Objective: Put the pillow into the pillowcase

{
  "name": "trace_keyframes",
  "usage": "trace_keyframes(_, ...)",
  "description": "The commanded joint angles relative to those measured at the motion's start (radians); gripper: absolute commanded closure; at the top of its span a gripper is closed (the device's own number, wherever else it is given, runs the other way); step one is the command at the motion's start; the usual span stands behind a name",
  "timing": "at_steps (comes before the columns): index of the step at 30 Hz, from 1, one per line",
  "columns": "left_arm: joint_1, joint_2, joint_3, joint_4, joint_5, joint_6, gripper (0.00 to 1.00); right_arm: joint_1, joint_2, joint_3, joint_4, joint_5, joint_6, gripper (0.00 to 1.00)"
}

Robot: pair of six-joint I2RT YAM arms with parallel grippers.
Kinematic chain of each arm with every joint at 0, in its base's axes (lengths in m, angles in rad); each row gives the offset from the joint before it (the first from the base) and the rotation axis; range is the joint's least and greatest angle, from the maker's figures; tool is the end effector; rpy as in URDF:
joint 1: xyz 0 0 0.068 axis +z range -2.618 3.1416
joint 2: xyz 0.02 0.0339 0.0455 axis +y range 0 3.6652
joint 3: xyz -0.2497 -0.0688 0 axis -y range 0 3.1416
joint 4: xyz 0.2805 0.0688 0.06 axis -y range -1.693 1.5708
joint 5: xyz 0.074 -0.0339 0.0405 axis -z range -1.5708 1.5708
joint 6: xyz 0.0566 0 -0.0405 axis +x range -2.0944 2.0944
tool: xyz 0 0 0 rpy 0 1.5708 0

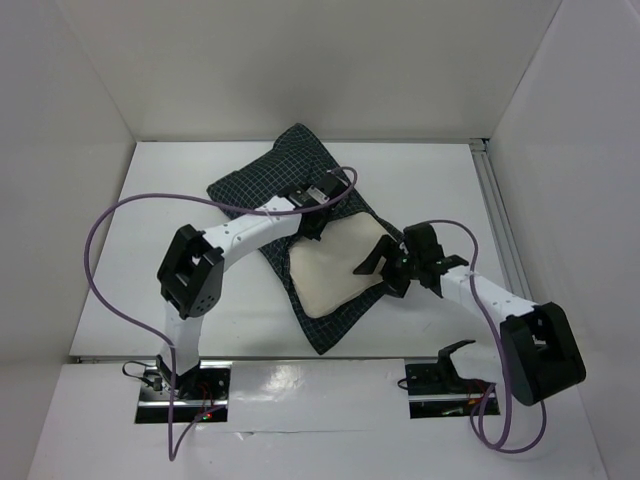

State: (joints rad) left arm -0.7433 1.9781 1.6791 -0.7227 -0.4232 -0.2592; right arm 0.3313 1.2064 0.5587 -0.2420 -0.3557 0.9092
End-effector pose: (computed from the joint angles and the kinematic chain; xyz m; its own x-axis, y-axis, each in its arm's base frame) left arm 0.3619 -0.3011 0.2103 -0.7247 0.3487 -0.5943 0.2829 0.9370 0.2048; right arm 0.2498 0.1068 0.1267 -0.8555 0.4879 -0.1734 0.2649 0.7002 0.6630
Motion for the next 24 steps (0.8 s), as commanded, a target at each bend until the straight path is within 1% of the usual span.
trace_keyframes(1,0.001,0.010,0.048,-0.013,-0.048,0.014,1.00,0.031,0.054,0.007,0.108,-0.008,0.020,0.15)
trace_keyframes(2,0.001,0.010,0.048,-0.014,-0.026,0.014,1.00,0.040,0.065,0.007,0.137,-0.008,0.020,0.23)
trace_keyframes(4,0.001,-0.019,0.048,-0.024,0.045,0.026,1.00,0.040,0.074,0.027,0.159,0.021,0.020,0.33)
trace_keyframes(5,0.001,-0.036,0.048,-0.024,0.157,0.026,1.00,0.040,0.088,0.046,0.185,0.035,0.010,0.38)
trace_keyframes(6,0.001,-0.056,0.048,-0.024,0.228,0.040,1.00,0.049,0.102,0.055,0.202,0.049,-0.007,0.53)
trace_keyframes(8,0.001,-0.111,0.039,-0.024,0.376,0.040,1.00,0.049,0.140,0.104,0.233,0.058,-0.039,0.76)
trace_keyframes(9,0.001,-0.130,0.039,-0.015,0.523,0.040,1.00,0.049,0.157,0.131,0.233,0.058,-0.067,0.88)
trace_keyframes(10,0.001,-0.159,0.039,-0.015,0.602,0.026,1.00,0.049,0.171,0.197,0.222,0.041,-0.081,1.00)
trace_keyframes(11,0.001,-0.171,0.050,0.000,0.680,0.015,1.00,0.049,0.192,0.229,0.222,0.028,-0.095,1.00)
trace_keyframes(12,0.001,-0.183,0.050,0.024,0.825,-0.006,1.00,0.049,0.193,0.260,0.210,0.015,-0.104,1.00)
trace_keyframes(14,-0.008,-0.203,0.091,0.063,0.935,-0.043,1.00,0.064,0.193,0.352,0.195,-0.006,-0.118,1.00)
trace_keyframes(15,-0.008,-0.203,0.112,0.075,1.016,-0.060,1.00,0.064,0.180,0.384,0.155,-0.006,-0.133,1.00)
trace_keyframes(17,-0.008,-0.203,0.207,0.086,1.063,-0.098,1.00,0.078,0.154,0.459,0.115,0.023,-0.148,1.00)
trace_keyframes(18,-0.008,-0.181,0.243,0.086,1.080,-0.098,1.00,0.093,0.136,0.469,0.101,0.032,-0.148,1.00)
trace_keyframes(19,-0.008,-0.168,0.310,0.071,1.092,-0.112,1.00,0.106,0.136,0.469,0.101,0.032,-0.148,1.00)
trace_keyframes(20,-0.008,-0.154,0.338,0.062,1.092,-0.121,1.00,0.106,0.124,0.445,0.119,0.032,-0.132,1.00)
trace_keyframes(21,0.007,-0.142,0.358,0.062,1.113,-0.130,1.00,0.117,0.124,0.425,0.189,0.032,-0.115,1.00)
trace_keyframes(23,0.027,-0.122,0.349,0.052,1.126,-0.153,1.00,0.117,0.163,0.389,0.259,0.005,-0.069,1.00)
trace_keyframes(24,0.045,-0.122,0.331,0.052,1.112,-0.153,1.00,0.129,0.221,0.377,0.286,0.004,-0.069,1.00)
